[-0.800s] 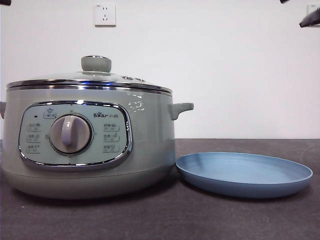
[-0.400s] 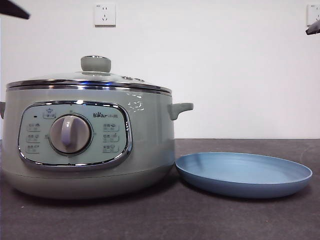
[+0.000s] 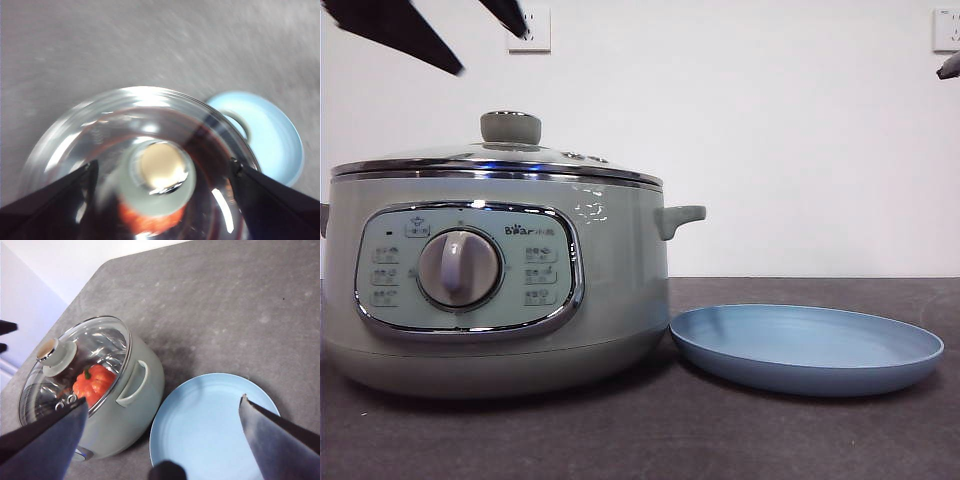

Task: Take the pumpkin out from the steamer,put the pumpkin in the blue plate,close the lid

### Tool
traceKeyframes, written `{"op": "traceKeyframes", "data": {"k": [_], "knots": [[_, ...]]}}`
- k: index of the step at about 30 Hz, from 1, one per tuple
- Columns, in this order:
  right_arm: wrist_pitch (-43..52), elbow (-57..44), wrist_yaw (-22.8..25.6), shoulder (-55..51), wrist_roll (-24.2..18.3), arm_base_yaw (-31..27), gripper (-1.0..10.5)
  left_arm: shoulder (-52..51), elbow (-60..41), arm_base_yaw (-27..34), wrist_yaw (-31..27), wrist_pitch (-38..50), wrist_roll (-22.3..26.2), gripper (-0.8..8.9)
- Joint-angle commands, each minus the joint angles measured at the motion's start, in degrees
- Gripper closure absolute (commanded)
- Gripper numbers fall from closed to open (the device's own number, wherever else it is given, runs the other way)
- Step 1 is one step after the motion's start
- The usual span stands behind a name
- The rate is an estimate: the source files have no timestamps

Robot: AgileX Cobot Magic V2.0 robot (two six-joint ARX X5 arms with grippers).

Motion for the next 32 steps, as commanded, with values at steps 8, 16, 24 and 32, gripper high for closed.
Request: {"op": "traceKeyframes", "data": {"k": [8,16,24,32], "knots": [[0.0,0.2,-0.1,0.0,0.3,0.0,4.4,8.4,0.5,-1.9,-3.0,1.2,1.7,3.79],[0.0,0.2,-0.1,0.0,0.3,0.0,4.4,9.5,0.5,-1.9,-3.2,1.3,2.0,5.65],[0.1,0.2,-0.1,0.0,0.3,0.0,4.4,9.8,0.5,-1.9,-3.1,0.3,3.5,8.19],[0.1,0.2,-0.1,0.0,0.3,0.0,4.4,10.0,0.6,-1.9,-3.1,1.3,4.3,8.20]]}}
